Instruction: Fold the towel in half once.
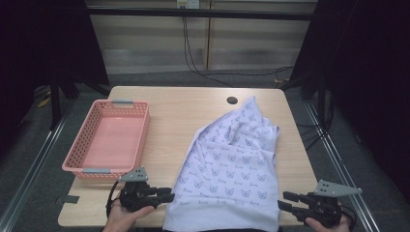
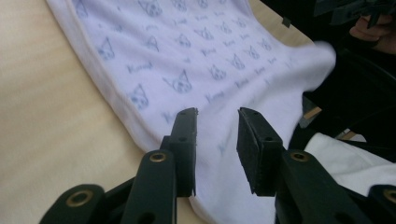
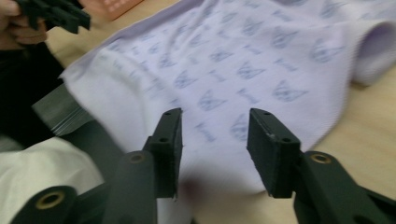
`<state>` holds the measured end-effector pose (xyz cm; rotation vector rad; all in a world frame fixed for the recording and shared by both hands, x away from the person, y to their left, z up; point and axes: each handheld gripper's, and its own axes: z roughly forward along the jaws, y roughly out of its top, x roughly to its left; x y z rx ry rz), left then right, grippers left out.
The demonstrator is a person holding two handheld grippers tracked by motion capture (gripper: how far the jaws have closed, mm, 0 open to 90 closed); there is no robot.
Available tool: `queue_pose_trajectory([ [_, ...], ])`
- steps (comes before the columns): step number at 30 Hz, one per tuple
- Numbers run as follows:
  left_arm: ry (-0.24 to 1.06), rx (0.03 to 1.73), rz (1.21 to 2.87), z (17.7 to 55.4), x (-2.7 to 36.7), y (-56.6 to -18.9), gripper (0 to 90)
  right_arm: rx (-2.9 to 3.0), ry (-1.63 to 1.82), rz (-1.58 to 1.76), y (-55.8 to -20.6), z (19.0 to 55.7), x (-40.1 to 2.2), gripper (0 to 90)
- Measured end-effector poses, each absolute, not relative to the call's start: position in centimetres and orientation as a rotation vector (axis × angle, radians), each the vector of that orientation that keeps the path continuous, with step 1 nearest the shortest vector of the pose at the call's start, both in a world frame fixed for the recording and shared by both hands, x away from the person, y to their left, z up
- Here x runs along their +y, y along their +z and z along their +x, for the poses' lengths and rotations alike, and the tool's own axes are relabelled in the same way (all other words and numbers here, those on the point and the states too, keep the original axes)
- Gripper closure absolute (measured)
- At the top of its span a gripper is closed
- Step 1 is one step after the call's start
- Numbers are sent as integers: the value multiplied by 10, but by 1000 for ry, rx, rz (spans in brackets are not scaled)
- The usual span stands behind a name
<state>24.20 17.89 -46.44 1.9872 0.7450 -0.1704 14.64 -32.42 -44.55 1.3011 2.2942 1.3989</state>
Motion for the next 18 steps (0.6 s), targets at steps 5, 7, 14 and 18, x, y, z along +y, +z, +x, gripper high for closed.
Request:
queue_pose_trajectory([
  [5, -135, 764, 2018, 278, 159, -467, 660, 2309, 1335, 1287, -456, 179, -325, 551],
  [7, -137, 761, 2026, 294, 150, -471, 647, 2333, 1300, 1276, -462, 196, -322, 551],
  [14, -102, 785, 2128, 333, 119, -492, 595, 2419, 1190, 1247, -479, 246, -301, 507],
  [18, -5, 801, 2171, 334, 116, -500, 466, 2449, 1146, 1242, -489, 257, -292, 483],
])
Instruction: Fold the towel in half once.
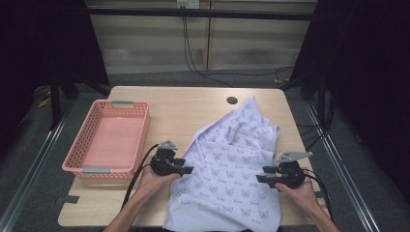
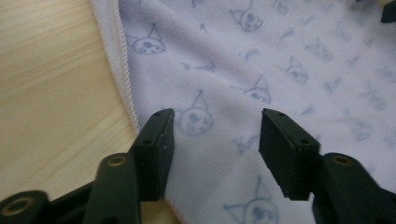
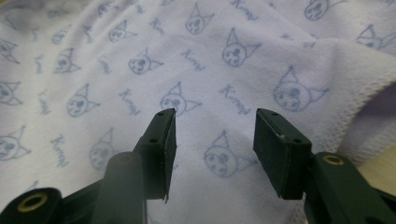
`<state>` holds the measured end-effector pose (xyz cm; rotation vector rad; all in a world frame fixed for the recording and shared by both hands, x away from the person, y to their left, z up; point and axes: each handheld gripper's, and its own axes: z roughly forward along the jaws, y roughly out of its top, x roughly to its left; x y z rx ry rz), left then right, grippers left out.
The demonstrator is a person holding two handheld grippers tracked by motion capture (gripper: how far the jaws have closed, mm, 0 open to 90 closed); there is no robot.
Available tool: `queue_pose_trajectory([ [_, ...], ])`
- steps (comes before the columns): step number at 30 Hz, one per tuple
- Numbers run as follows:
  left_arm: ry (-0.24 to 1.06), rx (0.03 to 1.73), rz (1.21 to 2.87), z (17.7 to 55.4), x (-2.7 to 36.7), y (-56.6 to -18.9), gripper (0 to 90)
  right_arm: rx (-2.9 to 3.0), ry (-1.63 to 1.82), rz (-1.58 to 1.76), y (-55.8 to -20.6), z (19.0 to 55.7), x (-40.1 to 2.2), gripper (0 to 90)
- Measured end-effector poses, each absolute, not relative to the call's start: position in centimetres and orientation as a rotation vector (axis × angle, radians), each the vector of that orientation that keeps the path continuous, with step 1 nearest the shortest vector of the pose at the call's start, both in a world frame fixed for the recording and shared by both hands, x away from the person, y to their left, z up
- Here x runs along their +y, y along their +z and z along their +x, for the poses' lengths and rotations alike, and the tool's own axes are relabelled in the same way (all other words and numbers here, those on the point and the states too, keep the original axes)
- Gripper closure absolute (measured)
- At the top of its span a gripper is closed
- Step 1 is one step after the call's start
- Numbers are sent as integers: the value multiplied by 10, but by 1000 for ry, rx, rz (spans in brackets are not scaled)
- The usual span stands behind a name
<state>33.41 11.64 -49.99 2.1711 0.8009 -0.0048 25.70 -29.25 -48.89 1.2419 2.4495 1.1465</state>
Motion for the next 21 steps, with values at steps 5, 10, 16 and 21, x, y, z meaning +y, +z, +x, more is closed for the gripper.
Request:
queue_pose_trajectory([
  [5, 66, 745, 2195, 328, 122, -501, 579, 2484, 1077, 1207, -498, 256, -285, 444],
  [10, 91, 714, 2231, 310, 138, -500, 852, 2497, 1050, 1153, -497, 248, -282, 569],
  [16, -16, 723, 2225, 284, 161, -499, 879, 2577, 1078, 1160, -495, 236, -283, 841],
  [21, -135, 667, 2259, 254, 162, -497, 882, 2648, 1080, 1149, -493, 222, -280, 876],
])
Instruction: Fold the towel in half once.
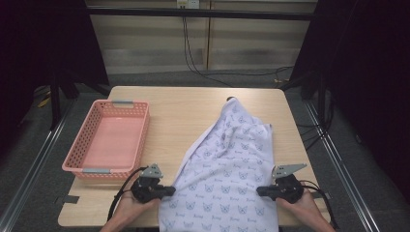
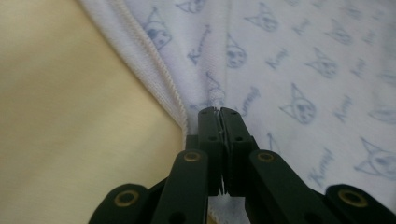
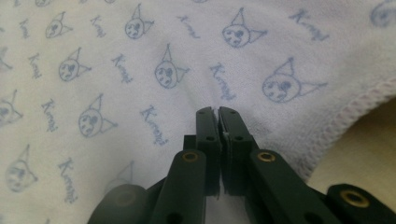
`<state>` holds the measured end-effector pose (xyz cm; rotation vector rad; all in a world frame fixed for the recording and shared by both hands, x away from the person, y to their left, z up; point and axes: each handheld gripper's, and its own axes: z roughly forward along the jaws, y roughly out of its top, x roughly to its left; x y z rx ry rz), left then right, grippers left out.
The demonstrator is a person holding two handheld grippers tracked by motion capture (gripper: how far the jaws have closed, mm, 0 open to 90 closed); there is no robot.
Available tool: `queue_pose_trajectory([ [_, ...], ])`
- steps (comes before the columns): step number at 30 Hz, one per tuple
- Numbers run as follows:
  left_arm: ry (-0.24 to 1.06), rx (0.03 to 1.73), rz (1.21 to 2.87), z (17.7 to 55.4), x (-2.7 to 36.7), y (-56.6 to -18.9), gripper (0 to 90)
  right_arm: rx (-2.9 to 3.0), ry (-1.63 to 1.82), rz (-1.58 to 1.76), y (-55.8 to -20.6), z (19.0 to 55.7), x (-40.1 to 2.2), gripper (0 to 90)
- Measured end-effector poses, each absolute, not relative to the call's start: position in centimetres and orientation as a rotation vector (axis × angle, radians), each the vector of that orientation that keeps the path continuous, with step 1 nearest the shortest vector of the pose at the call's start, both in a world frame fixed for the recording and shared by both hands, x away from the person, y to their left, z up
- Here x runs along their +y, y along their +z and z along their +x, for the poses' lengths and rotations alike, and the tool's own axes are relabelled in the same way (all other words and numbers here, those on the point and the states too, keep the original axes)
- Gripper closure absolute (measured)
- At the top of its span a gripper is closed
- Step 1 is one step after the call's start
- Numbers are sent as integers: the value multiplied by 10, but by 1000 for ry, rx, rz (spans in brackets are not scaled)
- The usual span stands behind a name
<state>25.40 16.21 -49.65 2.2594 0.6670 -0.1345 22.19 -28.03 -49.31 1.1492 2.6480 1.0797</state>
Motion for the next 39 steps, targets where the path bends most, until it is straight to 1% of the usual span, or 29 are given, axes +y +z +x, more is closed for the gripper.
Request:
queue_pose_trajectory([
  [1, -145, 666, 2266, 248, 162, -496, 883, 2665, 1078, 1145, -492, 218, -280, 878],
  [2, -192, 636, 2288, 241, 162, -494, 883, 2676, 1079, 1136, -491, 215, -280, 879],
  [4, -175, 616, 2268, 236, 164, -490, 877, 2682, 1097, 1120, -488, 206, -281, 873],
  [5, -186, 630, 2226, 237, 165, -488, 865, 2678, 1104, 1112, -487, 202, -282, 857],
  [6, -199, 630, 2199, 239, 166, -487, 848, 2661, 1113, 1110, -485, 199, -284, 820],
  [8, -164, 663, 2190, 247, 164, -486, 774, 2616, 1158, 1110, -481, 197, -288, 762],
  [10, -134, 683, 2147, 259, 162, -484, 749, 2564, 1175, 1138, -476, 200, -292, 691],
  [11, -111, 704, 2130, 268, 159, -481, 726, 2546, 1185, 1137, -475, 203, -294, 675],
  [13, -72, 714, 2106, 285, 153, -479, 712, 2475, 1182, 1165, -471, 212, -298, 612],
  [15, -58, 724, 2104, 299, 147, -479, 692, 2432, 1184, 1189, -469, 220, -301, 592],
  [16, -31, 735, 2103, 307, 141, -480, 691, 2416, 1186, 1194, -468, 225, -303, 578],
  [17, -42, 730, 2104, 314, 136, -481, 698, 2401, 1180, 1199, -468, 232, -304, 564],
  [19, 4, 716, 2136, 322, 126, -483, 709, 2381, 1170, 1213, -469, 243, -305, 557],
  [21, -20, 712, 2137, 334, 115, -487, 718, 2361, 1161, 1234, -471, 253, -305, 539],
  [23, -13, 715, 2138, 340, 108, -490, 717, 2349, 1152, 1252, -473, 263, -304, 537],
  [25, -20, 701, 2163, 344, 102, -491, 708, 2352, 1142, 1258, -476, 270, -303, 529],
  [27, -18, 699, 2153, 345, 96, -493, 705, 2355, 1127, 1265, -478, 276, -301, 522],
  [30, -11, 665, 2175, 345, 88, -496, 678, 2364, 1097, 1265, -484, 282, -298, 500],
  [31, 22, 676, 2201, 345, 86, -498, 656, 2372, 1088, 1263, -485, 283, -298, 495],
  [33, 72, 682, 2235, 346, 87, -500, 624, 2379, 1070, 1279, -488, 284, -298, 476],
  [36, 99, 694, 2234, 347, 92, -500, 643, 2394, 1021, 1273, -494, 283, -300, 478],
  [38, 145, 705, 2248, 345, 97, -500, 643, 2408, 1005, 1272, -497, 280, -302, 487],
  [39, 148, 705, 2247, 344, 101, -500, 667, 2406, 1006, 1272, -497, 278, -303, 492],
])
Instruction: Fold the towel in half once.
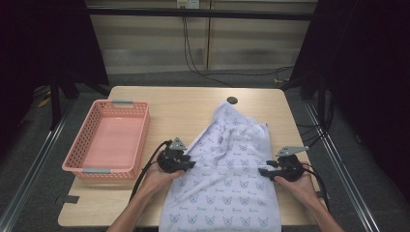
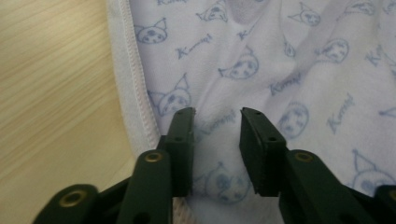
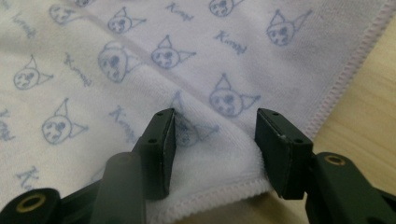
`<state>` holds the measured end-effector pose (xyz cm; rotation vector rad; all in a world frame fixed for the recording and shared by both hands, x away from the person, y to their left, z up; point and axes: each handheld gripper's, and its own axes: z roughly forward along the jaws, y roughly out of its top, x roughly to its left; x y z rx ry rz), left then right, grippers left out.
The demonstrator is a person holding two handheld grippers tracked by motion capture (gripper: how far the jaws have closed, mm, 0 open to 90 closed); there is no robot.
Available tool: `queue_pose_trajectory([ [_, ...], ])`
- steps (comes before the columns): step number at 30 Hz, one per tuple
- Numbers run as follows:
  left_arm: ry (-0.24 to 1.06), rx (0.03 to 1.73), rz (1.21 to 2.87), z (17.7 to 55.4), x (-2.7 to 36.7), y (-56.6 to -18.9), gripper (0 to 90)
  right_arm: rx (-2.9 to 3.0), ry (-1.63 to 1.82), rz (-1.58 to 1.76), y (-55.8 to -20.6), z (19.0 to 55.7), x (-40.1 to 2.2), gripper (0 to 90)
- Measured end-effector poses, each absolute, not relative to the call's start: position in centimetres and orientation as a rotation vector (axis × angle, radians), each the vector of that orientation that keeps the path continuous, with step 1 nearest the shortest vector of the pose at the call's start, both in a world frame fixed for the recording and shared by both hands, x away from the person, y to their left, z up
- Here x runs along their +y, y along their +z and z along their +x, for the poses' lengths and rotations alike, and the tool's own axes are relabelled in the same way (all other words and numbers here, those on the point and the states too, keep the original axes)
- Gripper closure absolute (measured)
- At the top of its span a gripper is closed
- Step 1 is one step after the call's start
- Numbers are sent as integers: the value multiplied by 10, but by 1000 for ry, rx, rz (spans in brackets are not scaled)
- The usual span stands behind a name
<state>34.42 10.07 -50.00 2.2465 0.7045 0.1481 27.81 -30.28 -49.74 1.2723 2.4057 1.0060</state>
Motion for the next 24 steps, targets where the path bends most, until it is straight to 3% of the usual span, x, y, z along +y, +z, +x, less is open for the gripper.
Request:
queue_pose_trajectory([
  [5, 128, 693, 2263, 332, 123, -499, 826, 2438, 1015, 1257, -496, 269, -301, 747],
  [9, 62, 700, 2241, 312, 143, -499, 878, 2493, 1064, 1214, -492, 257, -293, 830],
  [21, -200, 543, 2265, 225, 151, -487, 888, 2536, 1182, 1111, -467, 192, -297, 842],
  [22, -208, 533, 2258, 223, 151, -485, 885, 2540, 1190, 1106, -466, 187, -298, 834],
  [24, -190, 558, 2224, 229, 150, -484, 816, 2561, 1179, 1093, -466, 181, -297, 731],
])
